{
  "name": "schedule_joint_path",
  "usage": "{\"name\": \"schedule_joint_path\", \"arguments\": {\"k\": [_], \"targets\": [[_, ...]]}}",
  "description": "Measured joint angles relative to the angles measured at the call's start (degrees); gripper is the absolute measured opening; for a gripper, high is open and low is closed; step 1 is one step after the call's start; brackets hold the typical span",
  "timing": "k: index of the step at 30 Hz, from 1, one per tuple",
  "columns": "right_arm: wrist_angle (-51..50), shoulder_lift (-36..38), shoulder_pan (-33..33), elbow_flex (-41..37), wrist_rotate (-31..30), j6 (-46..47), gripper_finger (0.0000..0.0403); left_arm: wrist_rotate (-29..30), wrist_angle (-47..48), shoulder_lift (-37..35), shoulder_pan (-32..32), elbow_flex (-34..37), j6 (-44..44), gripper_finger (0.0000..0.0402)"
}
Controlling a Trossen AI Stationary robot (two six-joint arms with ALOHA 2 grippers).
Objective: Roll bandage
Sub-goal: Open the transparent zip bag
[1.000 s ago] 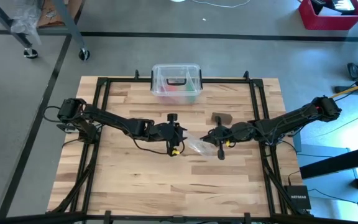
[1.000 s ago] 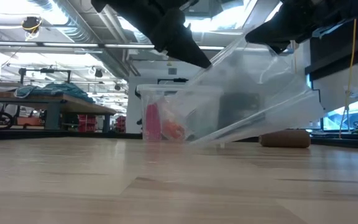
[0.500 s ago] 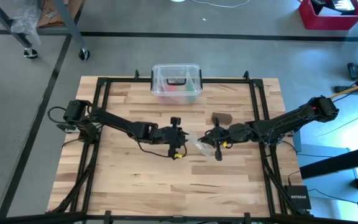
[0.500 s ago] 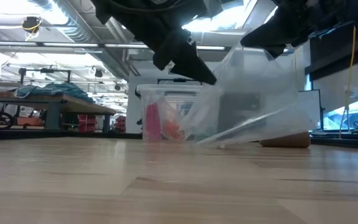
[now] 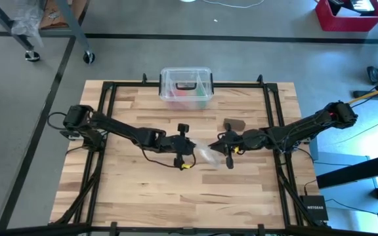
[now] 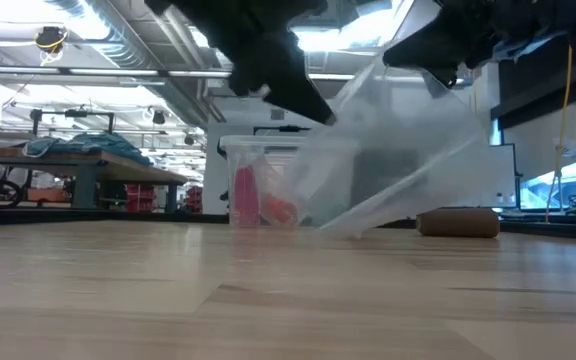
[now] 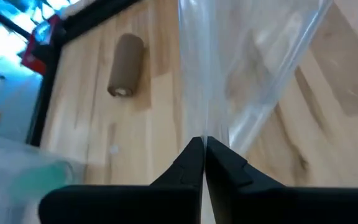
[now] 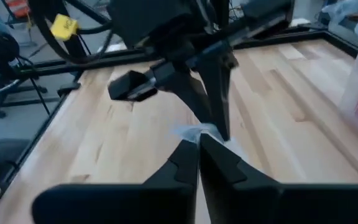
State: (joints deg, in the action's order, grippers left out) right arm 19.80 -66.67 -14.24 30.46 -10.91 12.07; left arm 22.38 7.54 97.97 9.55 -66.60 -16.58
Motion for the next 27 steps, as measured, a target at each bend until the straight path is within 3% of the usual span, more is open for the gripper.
{"name": "schedule_joint_path", "arguments": {"k": [4,9,14,19,21,27], "targets": [[1.0,0.0,0.0,1.3,-0.7,-2.2,0.0051,-1.9,10.2,-1.5,-0.1,-3.4,5.2,0.0002],[-5.7,1.0,-1.4,9.1,-1.8,-12.2,0.0127,-3.1,19.1,-3.0,0.0,-5.3,11.4,0.0002],[-17.4,0.1,-4.9,20.7,-3.6,-21.4,0.0198,-3.1,20.9,-4.6,0.1,-5.3,13.3,0.0002],[-21.0,-7.2,-10.2,23.6,-6.7,-25.7,0.0224,-3.5,19.9,-5.7,0.3,-5.4,15.3,0.0001],[-19.7,-11.5,-12.2,23.7,-9.8,-29.9,0.0222,-4.4,19.7,-6.2,0.4,-5.4,16.7,0.0002],[-11.4,-22.1,-16.7,23.6,-28.0,-45.8,0.0203,-8.3,19.1,-6.2,0.2,-5.4,18.9,0.0002]]}}
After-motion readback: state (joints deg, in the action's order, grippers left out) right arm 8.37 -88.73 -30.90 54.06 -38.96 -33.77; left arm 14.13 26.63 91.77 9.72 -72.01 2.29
